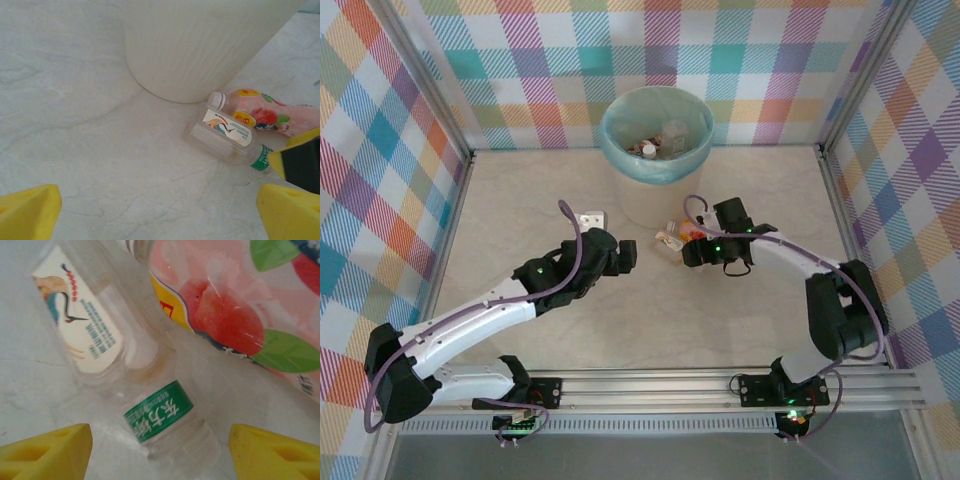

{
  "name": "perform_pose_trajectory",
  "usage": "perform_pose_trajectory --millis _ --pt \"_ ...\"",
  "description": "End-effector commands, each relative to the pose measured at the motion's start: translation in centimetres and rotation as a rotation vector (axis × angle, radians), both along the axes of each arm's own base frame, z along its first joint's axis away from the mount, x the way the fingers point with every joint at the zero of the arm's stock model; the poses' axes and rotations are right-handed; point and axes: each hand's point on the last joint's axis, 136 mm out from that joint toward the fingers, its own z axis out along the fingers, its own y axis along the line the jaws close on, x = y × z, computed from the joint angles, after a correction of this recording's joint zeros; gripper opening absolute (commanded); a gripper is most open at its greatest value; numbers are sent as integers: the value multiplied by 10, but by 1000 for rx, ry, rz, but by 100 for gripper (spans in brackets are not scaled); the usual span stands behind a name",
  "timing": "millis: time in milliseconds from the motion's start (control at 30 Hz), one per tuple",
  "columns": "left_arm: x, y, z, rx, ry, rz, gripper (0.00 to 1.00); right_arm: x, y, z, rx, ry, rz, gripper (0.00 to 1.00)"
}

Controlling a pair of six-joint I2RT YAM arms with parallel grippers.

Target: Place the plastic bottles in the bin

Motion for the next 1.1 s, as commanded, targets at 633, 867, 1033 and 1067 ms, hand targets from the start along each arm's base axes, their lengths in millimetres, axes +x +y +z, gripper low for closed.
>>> perform_pose_trajectory --millis 633,867,1033,1067 --pt "-3 37 2 -42 -6 100 100 -4 34 -15 117 51 119 58" --pt "-4 43 3 -55 -8 117 100 -8 36 -22 119 76 125 66" --pt "-5 46 2 -57 -7 123 100 -8 40 -28 124 84 138 64" --pt "-5 47 1 -54 -4 126 100 -7 40 -29 124 84 138 63"
